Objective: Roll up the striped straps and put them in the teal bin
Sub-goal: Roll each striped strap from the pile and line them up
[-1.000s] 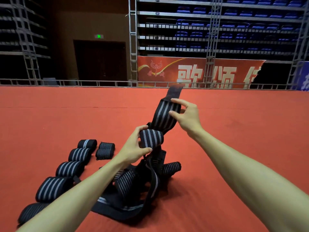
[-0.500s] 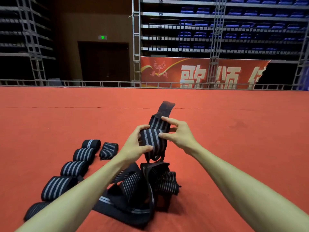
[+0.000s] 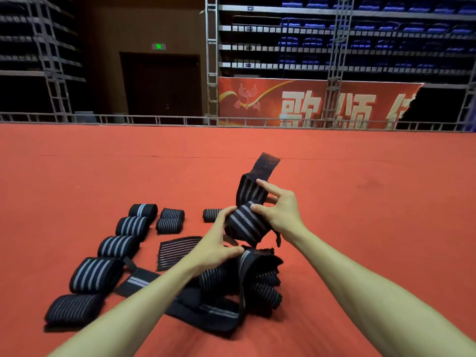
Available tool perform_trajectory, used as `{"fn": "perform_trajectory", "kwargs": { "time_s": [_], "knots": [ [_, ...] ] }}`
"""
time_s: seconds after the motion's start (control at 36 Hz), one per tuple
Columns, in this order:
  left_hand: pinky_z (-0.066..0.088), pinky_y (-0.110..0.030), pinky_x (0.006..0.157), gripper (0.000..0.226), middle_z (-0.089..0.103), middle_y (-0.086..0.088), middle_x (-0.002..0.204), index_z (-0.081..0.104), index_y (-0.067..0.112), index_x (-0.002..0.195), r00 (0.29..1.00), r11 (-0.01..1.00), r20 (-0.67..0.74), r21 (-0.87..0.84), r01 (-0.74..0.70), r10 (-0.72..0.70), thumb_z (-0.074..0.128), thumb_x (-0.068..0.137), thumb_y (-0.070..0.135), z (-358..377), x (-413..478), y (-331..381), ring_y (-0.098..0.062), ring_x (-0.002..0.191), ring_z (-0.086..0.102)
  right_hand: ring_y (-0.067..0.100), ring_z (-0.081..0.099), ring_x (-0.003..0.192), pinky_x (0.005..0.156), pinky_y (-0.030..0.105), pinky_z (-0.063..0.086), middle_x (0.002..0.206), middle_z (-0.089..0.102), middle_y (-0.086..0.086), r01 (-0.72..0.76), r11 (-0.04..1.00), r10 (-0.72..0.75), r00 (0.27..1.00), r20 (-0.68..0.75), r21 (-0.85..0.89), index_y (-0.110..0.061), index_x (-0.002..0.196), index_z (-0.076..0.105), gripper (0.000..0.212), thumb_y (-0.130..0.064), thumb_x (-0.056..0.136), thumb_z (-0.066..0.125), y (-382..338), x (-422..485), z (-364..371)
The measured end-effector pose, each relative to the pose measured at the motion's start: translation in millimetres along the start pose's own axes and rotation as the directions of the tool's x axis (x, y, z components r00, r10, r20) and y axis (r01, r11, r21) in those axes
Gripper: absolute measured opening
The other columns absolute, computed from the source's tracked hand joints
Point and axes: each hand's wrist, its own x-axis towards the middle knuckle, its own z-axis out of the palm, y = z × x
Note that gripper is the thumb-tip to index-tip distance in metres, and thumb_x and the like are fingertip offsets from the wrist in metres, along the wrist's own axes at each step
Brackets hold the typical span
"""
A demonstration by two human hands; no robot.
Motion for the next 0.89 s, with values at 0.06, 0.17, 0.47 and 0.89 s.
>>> {"fn": "perform_trajectory", "kwargs": {
  "time_s": [0.06, 0.17, 0.47, 0.89],
  "knots": [
    [0.052, -0.028, 0.092, 0.095, 0.044, 0.01, 0.14, 0.017, 0.037, 0.149, 1.0, 1.0, 0.014, 0.024, 0.001, -0.001, 0.076, 0.081, 0.006, 5.7, -3.1, -4.9, 0.008, 0.112, 0.054, 0.015, 0.063, 0.115, 0.099, 0.041, 0.052, 0.139, 0.058, 0.0, -0.01, 1.0, 0.011, 1.0, -0.027, 0.018, -0.03, 0.131, 0.062, 0.069, -0.003, 0.071, 0.084, 0.7, -3.4, -0.9],
    [0.047, -0.032, 0.103, 0.095, 0.053, 0.01, 0.13, 0.011, 0.055, 0.143, 1.0, 1.0, -0.004, 0.011, 0.012, -0.012, 0.075, 0.085, 0.016, 15.9, -4.9, -10.8, -0.01, 0.119, 0.057, 0.011, 0.061, 0.116, 0.099, 0.037, 0.053, 0.135, 0.061, -0.002, -0.018, 0.997, 0.025, 0.995, -0.092, 0.08, -0.026, 0.132, 0.061, 0.064, -0.001, 0.076, 0.08, 3.2, -9.8, -5.1],
    [0.048, -0.025, 0.079, 0.082, 0.06, -0.004, 0.087, 0.015, 0.058, 0.143, 0.999, 1.0, 0.053, -0.016, 0.01, -0.009, 0.066, 0.092, 0.018, 23.9, 4.5, -11.8, -0.013, 0.072, 0.054, 0.009, 0.064, 0.108, 0.097, 0.033, 0.054, 0.128, 0.066, -0.003, -0.046, 0.989, 0.081, 0.965, -0.249, 0.144, -0.025, 0.132, 0.062, 0.062, -0.003, 0.077, 0.08, 12.7, -18.6, -12.7],
    [0.05, -0.025, 0.076, 0.093, 0.055, 0.004, 0.105, 0.009, 0.061, 0.142, 0.986, 0.983, 0.162, 0.183, 0.007, -0.037, 0.072, 0.086, 0.022, 18.1, 0.6, -1.6, -0.01, 0.072, 0.051, -0.006, 0.059, 0.098, 0.077, 0.0, 0.042, 0.122, 0.062, -0.013, -0.036, 0.987, 0.087, 0.938, -0.334, 0.157, -0.019, 0.132, 0.063, 0.058, -0.003, 0.078, 0.079, 12.8, -14.4, -20.1]
  ]
}}
